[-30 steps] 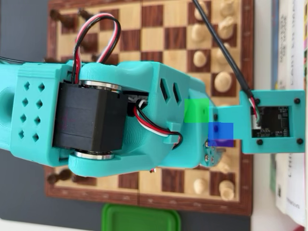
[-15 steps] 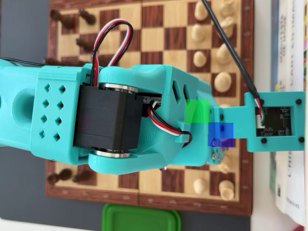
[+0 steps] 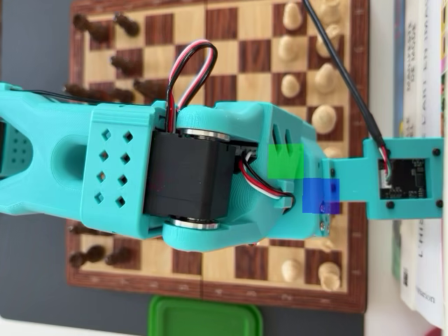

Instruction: Play chess

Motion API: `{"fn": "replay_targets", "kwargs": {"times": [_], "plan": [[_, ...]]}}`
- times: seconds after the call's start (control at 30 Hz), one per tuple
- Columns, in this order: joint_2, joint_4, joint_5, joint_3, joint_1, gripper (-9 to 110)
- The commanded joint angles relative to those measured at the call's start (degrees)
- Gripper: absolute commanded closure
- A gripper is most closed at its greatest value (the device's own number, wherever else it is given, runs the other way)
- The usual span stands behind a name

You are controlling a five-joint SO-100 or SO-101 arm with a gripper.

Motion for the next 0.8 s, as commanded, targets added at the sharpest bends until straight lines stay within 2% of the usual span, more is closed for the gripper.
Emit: {"fn": "replay_targets", "kwargs": {"times": [0.0, 0.43, 0.6, 0.77], "plan": [[0.6, -0.4, -0.2, -2.9, 0.5, 83], [0.2, -0.4, -0.2, -2.9, 1.8, 84], [0.1, -0.4, -0.2, -2.9, 1.8, 88], [0.1, -0.7, -0.2, -2.9, 1.8, 89]]}}
